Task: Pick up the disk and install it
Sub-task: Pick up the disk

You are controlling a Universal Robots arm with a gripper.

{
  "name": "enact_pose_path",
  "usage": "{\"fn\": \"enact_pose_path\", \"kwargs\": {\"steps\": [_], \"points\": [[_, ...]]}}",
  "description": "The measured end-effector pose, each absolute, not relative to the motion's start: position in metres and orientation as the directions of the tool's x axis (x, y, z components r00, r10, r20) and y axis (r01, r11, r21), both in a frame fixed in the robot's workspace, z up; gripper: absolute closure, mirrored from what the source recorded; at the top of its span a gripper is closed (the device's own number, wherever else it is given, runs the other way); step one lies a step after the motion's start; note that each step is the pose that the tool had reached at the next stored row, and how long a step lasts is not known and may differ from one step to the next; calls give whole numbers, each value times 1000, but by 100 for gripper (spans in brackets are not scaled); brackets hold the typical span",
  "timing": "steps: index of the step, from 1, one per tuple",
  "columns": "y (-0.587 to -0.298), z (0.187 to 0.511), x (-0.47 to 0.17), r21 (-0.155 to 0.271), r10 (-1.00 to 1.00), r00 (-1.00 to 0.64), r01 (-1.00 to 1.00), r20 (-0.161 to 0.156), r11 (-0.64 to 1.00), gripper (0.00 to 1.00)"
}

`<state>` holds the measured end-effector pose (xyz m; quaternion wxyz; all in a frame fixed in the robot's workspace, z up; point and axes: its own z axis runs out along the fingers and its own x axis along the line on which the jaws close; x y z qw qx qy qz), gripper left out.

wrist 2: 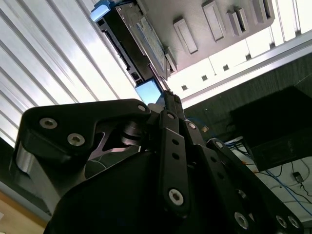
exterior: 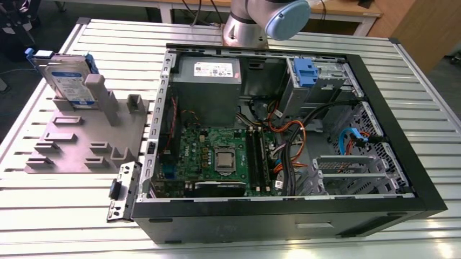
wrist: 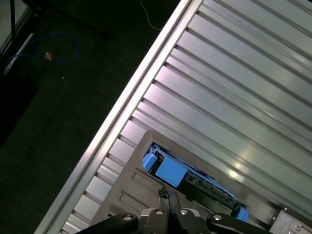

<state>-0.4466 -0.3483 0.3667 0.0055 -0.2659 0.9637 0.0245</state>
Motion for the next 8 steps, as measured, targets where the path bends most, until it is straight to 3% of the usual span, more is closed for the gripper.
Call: {"fn": "enact_pose_path", "kwargs": {"steps": [8], "points": [[-348,367,-447,44,-532,-846,-533,-24,845,89]]}}
